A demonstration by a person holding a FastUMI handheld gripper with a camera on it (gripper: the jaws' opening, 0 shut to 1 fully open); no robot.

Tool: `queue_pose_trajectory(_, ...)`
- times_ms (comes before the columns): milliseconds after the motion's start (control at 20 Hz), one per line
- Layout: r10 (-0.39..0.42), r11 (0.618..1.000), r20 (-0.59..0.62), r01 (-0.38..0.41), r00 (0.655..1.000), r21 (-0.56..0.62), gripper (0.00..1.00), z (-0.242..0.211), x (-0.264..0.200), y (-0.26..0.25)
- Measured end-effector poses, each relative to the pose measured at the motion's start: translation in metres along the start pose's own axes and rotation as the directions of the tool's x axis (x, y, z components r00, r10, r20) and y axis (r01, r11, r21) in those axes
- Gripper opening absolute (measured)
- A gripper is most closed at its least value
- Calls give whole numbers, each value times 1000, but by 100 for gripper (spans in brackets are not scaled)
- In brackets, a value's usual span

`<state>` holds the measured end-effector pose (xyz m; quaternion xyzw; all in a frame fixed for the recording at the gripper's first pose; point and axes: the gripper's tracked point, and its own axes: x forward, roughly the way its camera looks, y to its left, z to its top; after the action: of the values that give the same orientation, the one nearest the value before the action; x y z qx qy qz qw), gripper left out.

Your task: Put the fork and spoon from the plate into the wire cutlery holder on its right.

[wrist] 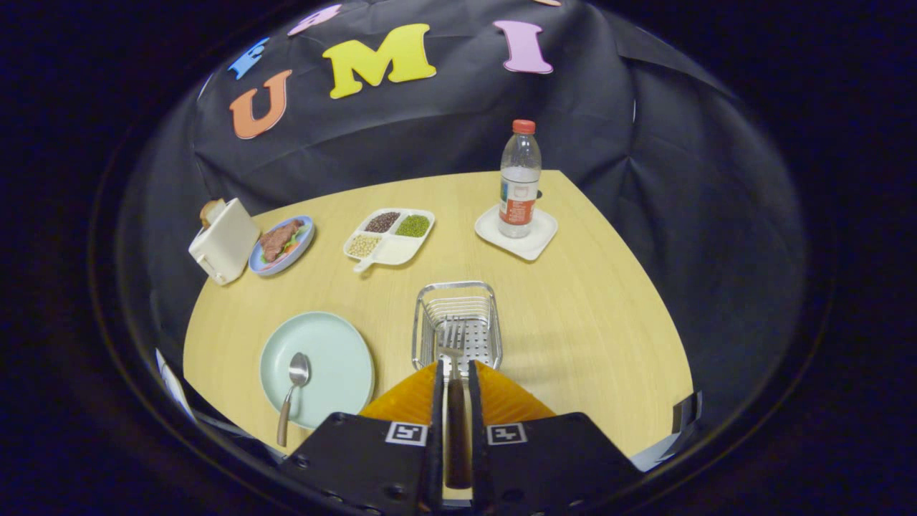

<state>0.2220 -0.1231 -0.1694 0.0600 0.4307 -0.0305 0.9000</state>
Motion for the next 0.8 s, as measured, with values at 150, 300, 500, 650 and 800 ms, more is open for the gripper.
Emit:
queue_pose_trajectory(150, 6, 1000, 8, -6, 1000, 11, 50, 1, 1, -2)
queue_pose_trajectory(300, 11, 1000, 20, -12, 1000, 18, 78, 2, 0, -4)
queue_pose_trajectory(500, 10, 1000, 58, -10, 998, 13, 96, 7, -11, -4)
queue_pose_trajectory(650, 9, 1000, 92, -9, 996, 1, 96, 10, -25, 2)
queue_pose_trajectory(800, 10, 1000, 117, -8, 993, -16, 96, 9, -39, 11)
